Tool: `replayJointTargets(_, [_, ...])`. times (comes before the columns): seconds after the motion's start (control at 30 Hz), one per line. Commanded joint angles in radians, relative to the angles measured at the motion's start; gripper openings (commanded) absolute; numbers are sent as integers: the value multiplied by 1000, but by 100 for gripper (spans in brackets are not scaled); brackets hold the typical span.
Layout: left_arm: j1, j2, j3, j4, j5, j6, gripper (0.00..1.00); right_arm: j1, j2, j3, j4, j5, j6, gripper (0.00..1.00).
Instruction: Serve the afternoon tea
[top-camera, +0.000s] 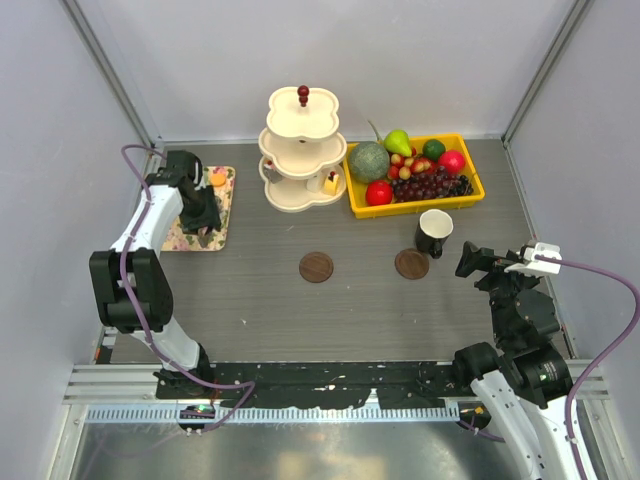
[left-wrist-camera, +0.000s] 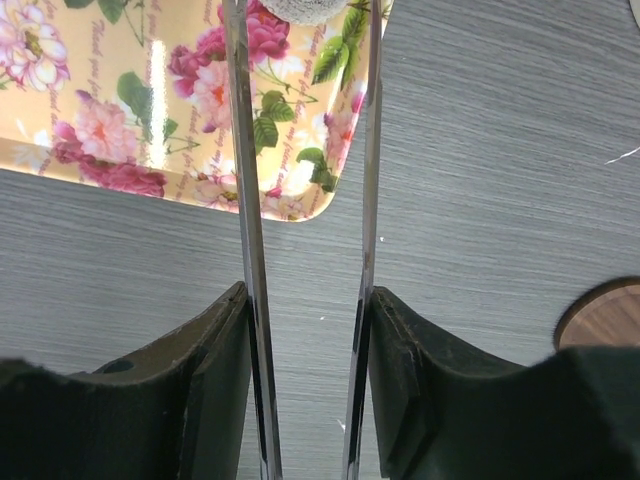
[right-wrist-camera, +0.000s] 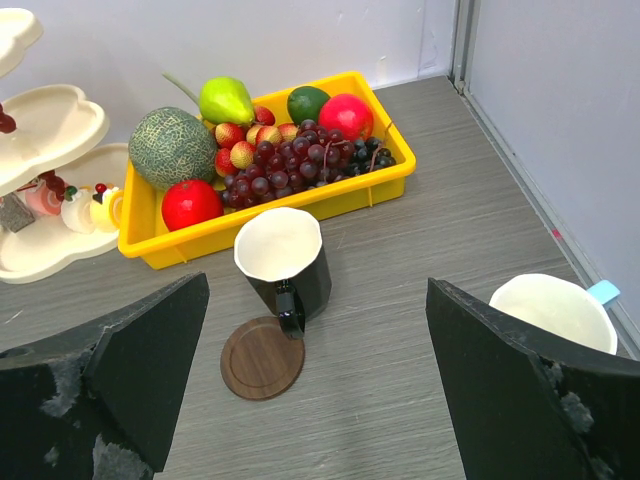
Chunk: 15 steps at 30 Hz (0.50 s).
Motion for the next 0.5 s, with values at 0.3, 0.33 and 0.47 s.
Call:
replayJointTargets(0.3, [5,-86,106,-64,6,13,35,5,7,3,50,-4,-9,97])
replayJointTargets(0.33, [5,-96,112,-71,7,14,35,5,7,3,50,-4,-6,97])
replayJointTargets(0.47, [3,-131,146,-81,30,13,34,5,8,3,50,-4,-8,97])
